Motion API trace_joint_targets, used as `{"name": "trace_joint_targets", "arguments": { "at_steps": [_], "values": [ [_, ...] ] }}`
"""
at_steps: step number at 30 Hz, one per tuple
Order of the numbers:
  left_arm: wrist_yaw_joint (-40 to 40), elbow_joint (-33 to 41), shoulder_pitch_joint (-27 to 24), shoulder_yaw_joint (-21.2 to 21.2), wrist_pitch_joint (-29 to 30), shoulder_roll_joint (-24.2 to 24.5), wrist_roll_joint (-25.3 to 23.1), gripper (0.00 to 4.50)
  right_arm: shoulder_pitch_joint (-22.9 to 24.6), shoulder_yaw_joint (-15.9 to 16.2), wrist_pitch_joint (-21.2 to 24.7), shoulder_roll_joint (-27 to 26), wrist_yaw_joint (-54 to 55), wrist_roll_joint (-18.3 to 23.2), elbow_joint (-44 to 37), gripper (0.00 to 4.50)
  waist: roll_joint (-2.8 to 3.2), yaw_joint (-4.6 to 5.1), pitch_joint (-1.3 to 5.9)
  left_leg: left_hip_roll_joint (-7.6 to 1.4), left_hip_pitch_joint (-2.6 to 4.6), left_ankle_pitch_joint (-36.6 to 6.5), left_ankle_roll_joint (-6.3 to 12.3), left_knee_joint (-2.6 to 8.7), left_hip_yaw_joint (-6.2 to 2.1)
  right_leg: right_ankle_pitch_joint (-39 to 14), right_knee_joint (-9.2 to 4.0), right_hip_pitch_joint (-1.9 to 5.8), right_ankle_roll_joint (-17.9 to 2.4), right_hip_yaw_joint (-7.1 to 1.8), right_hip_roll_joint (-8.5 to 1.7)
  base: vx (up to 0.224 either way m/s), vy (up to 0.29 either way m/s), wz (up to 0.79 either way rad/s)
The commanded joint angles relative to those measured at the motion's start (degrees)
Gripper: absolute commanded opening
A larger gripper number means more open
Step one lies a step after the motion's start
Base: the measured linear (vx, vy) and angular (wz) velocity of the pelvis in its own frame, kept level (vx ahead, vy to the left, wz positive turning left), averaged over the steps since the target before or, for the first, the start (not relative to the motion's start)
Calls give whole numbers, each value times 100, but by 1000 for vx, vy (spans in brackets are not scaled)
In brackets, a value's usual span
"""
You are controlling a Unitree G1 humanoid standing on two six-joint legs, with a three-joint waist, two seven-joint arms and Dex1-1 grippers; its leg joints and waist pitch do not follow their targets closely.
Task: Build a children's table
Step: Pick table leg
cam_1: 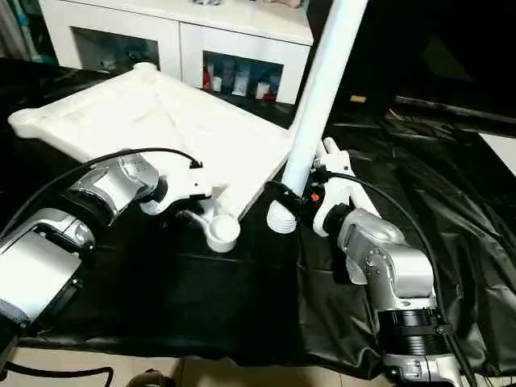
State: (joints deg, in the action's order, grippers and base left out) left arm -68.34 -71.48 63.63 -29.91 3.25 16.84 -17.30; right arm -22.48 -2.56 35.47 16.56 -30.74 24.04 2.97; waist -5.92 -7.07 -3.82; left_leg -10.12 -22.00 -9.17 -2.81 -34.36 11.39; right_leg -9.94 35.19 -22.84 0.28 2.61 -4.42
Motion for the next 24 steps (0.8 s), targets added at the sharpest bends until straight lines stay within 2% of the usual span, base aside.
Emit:
{"name": "trace_joint_targets", "arguments": {
  "at_steps": [1, 2, 3, 4, 8, 11, 16, 17, 18, 19, 22, 24],
  "values": [
    [-243, -171, -273, 83, 381, -120, 105, 179, -56, -51, -120, 108, -38, -40, 22, 187, 95, -17, 420, -338, 204, -1606, -251, 457, -192, -1180, -401, 215, -1311, -220, -519, 0, 0, 0],
    [-272, -167, -281, 139, 443, -142, 156, 174, -54, -52, -124, 109, -38, -39, 21, 187, 91, -12, 421, -335, 205, -1577, -240, 451, -189, -1132, -395, 218, -1348, -217, -520, 0, 0, 0],
    [-220, -133, -298, 363, 689, -232, 326, 168, -41, -49, -134, 108, -27, -36, 10, 187, 121, -13, 421, -333, 200, -1570, -237, 451, -191, -1102, -388, 222, -1369, -220, -521, 0, 0, 0],
    [-151, -116, -306, 466, 801, -277, 404, 161, -33, -48, -139, 108, -21, -35, 5, 187, 99, 1, 422, -329, 197, -1558, -215, 446, -183, -1034, -387, 225, -1407, -220, -514, 0, 0, 0],
    [331, -4, -367, 1019, 1270, -522, 897, 138, 14, -65, -145, 92, -2, -50, -15, 187, 103, 6, 430, -328, 189, -1540, -139, 432, -181, -952, -384, 239, -1508, -214, -512, 0, 0, 0],
    [446, 259, -497, 1287, 1461, -619, 1107, 121, 38, -69, -151, 77, 10, -77, -2, 187, 100, 16, 428, -327, 178, -1528, -91, 435, -186, -1049, -409, 247, -1456, -213, -512, 0, 0, 0],
    [695, 801, -838, 1353, 1130, -627, 1077, 103, 63, -56, -141, 63, 45, -95, 5, 187, 120, 19, 424, -345, 195, -1634, -92, 455, -198, -1279, -442, 228, -1350, -211, -503, 0, 0, 0],
    [672, 997, -988, 1313, 871, -607, 1062, 97, 71, -51, -140, 57, 57, -103, 14, 187, 125, 23, 416, -353, 195, -1685, -110, 469, -202, -1316, -451, 219, -1321, -212, -498, 0, 0, 0],
    [720, 1087, -1043, 1296, 884, -589, 1039, 96, 77, -45, -127, 52, 73, -107, 8, 187, 102, 27, 407, -352, 190, -1721, -114, 474, -202, -1355, -461, 216, -1303, -212, -498, 0, 0, 0],
    [870, 1189, -1104, 1274, 870, -569, 994, 96, 84, -43, -112, 49, 96, -116, 7, 187, 115, 24, 411, -356, 199, -1748, -133, 474, -202, -1378, -453, 212, -1297, -212, -501, 0, 0, 0],
    [1150, 1326, -1163, 1320, 1102, -574, 971, 93, 84, -72, -64, 31, 163, -114, 22, 187, 111, 29, 405, -352, 194, -1789, -173, 480, -204, -1530, -459, 194, -1213, -214, -504, 0, 0, 0],
    [1483, 1652, -1300, 1459, 1547, -669, 1021, 92, 55, -126, 44, 3, 260, -94, 84, 187, 81, 47, 403, -352, 173, -1749, -187, 485, -209, -1540, -446, 208, -1190, -213, -506, 0, 0, 0]
  ]
}}
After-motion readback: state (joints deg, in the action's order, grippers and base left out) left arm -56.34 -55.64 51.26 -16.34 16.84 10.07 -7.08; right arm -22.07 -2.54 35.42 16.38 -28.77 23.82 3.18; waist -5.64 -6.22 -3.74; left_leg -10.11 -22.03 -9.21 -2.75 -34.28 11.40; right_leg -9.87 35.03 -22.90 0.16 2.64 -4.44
